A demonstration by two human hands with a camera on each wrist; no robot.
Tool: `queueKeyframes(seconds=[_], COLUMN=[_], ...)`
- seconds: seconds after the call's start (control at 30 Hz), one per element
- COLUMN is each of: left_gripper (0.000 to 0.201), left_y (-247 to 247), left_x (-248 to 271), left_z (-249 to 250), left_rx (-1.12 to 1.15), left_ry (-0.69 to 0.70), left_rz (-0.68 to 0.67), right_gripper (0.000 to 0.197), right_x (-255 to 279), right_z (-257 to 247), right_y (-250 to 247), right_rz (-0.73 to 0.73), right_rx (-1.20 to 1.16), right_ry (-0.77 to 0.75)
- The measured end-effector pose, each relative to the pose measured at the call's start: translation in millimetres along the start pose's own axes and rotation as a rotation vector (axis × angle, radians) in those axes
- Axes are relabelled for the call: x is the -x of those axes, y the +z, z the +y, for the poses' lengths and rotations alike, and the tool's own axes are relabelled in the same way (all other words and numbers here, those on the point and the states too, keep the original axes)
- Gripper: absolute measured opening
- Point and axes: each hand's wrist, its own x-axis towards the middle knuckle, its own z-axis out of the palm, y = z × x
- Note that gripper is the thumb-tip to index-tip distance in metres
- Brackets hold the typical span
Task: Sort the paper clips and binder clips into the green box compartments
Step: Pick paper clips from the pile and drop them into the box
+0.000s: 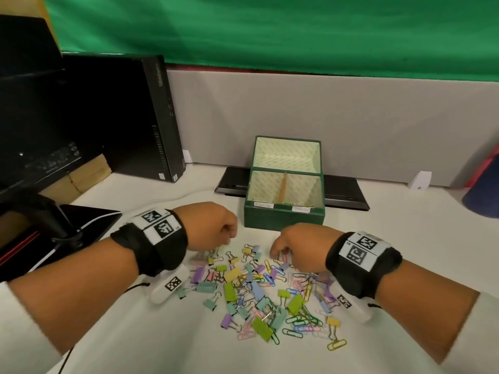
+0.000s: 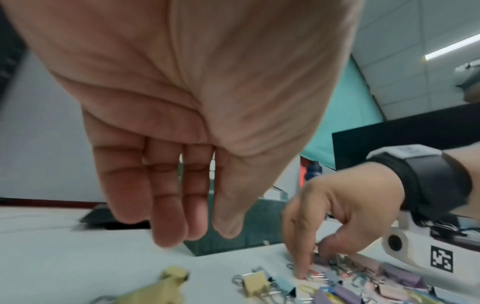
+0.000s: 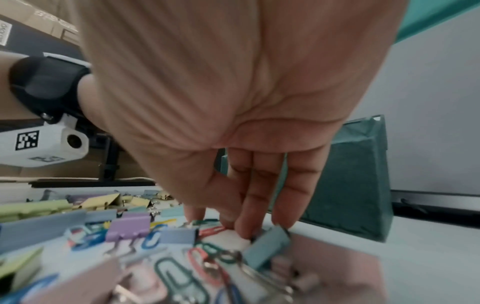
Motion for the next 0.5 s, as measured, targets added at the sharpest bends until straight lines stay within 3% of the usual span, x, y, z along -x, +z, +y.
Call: queueKeyframes(seconds=[0.13, 0.23, 0.5], left_gripper=[0.019, 0.025, 0.031], left_y=[16, 33, 51], left_x=[35, 47, 42], left_z=[-38, -44, -35], left_rx=[-0.002, 0.032, 0.094], left_ry=[-0.159, -0.178, -0.154], left_rz=[-0.001, -0.042, 0.023], right_gripper=[0.03, 0.013, 0.023], right_x=[2, 0, -10], right_z=[4, 0, -3], right_y=[1, -1, 3], right_rz=[0.06, 0.063, 0.004], right_rx=[0.043, 0.063, 0.099], right_ry=[0.002, 0.014, 0.079])
